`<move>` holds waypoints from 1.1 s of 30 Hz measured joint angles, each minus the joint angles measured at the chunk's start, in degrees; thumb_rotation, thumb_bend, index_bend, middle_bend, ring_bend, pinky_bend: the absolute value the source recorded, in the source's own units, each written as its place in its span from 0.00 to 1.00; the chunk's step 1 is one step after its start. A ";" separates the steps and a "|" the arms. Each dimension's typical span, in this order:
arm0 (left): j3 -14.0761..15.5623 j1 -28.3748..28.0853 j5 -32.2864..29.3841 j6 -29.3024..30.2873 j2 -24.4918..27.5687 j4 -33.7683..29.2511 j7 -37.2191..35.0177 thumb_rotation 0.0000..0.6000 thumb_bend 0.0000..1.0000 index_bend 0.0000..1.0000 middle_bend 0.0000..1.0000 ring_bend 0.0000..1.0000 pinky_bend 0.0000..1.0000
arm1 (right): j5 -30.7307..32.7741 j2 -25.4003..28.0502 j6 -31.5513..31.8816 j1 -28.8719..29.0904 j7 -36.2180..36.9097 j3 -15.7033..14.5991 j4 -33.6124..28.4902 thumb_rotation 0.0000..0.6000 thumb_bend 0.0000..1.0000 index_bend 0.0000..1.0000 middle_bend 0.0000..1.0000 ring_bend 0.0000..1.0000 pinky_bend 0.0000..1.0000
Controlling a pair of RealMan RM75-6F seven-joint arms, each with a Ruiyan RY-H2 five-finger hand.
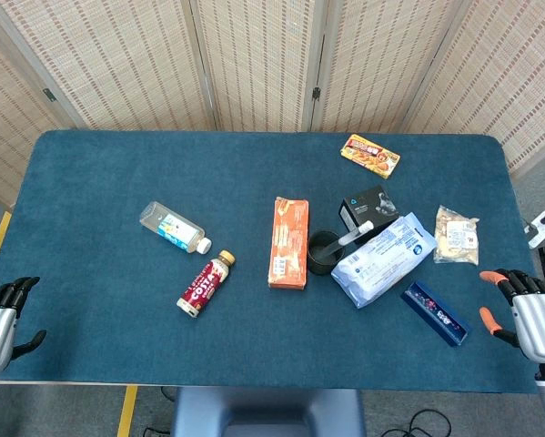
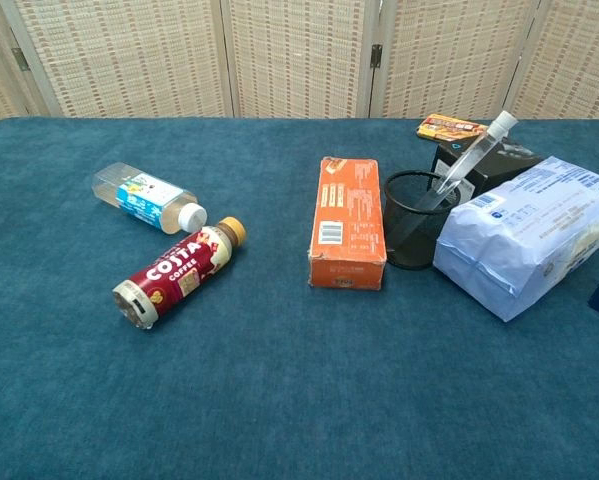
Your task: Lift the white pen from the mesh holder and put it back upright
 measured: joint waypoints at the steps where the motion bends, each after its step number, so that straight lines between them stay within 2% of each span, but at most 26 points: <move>1: -0.02 0.02 0.25 0.23 -0.22 0.26 -0.21 1.00 0.25 0.18 0.21 0.20 0.12 | 0.06 0.01 -0.09 0.02 0.01 0.00 0.05 1.00 0.28 0.28 0.28 0.22 0.30; 10: 0.12 0.32 0.66 0.63 -0.87 1.17 -1.07 1.00 0.25 0.18 0.21 0.20 0.12 | -0.28 0.22 0.21 -0.10 1.03 -0.16 -0.15 1.00 0.28 0.28 0.29 0.22 0.30; 23: 0.08 0.07 0.98 0.51 -0.92 0.77 -0.74 1.00 0.25 0.18 0.20 0.20 0.12 | 1.50 -0.62 2.83 -1.34 2.26 1.13 0.15 1.00 0.30 0.28 0.34 0.22 0.30; 33: 0.36 0.05 0.74 -0.16 -1.50 1.46 -1.45 1.00 0.25 0.18 0.20 0.20 0.12 | 3.59 0.26 -3.52 1.44 4.94 1.87 -0.99 1.00 0.35 0.31 0.42 0.25 0.31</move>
